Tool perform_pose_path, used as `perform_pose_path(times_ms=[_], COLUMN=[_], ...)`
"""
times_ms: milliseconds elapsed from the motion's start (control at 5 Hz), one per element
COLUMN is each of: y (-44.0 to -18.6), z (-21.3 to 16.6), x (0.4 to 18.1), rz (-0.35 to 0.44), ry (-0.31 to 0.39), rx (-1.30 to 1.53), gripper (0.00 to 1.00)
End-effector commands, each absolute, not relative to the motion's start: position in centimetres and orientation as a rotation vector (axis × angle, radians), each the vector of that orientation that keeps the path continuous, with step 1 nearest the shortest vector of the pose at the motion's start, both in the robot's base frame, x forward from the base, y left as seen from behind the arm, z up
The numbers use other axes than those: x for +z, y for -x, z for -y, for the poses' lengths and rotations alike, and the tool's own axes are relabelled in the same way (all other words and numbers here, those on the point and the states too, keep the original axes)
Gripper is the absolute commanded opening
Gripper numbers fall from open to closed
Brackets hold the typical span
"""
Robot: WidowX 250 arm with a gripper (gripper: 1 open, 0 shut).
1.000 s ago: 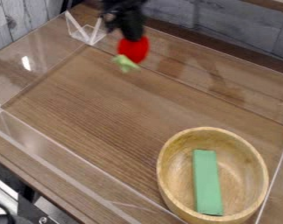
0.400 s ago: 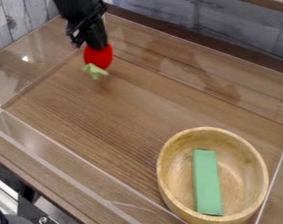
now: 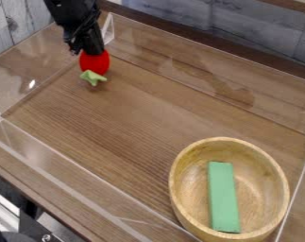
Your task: Move the red fruit to the left
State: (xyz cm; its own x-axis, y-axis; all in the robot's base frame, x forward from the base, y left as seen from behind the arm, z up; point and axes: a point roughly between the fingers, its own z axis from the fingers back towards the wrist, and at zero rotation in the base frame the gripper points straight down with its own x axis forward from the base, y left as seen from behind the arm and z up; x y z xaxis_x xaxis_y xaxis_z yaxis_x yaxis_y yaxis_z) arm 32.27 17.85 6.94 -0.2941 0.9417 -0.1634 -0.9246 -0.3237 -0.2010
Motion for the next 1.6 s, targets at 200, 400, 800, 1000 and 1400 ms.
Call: perform_pose_path(times_ms=[200,400,800,1000,1400], y=[-33.6,-33.8,-33.8,-33.0,-32.0], z=[-20.1,-20.4,-21.0,-21.0,-21.0], x=[7.9,7.3,5.9,5.1,5.2], rz=[0.180,0.178,0.218,0.235,0.285], ry=[0.320,0.320,0.309,0.306,0.290], rx=[1.866,1.814,1.909,1.923,2.030], gripper=[0.00,0.00,0.00,0.00,1.00])
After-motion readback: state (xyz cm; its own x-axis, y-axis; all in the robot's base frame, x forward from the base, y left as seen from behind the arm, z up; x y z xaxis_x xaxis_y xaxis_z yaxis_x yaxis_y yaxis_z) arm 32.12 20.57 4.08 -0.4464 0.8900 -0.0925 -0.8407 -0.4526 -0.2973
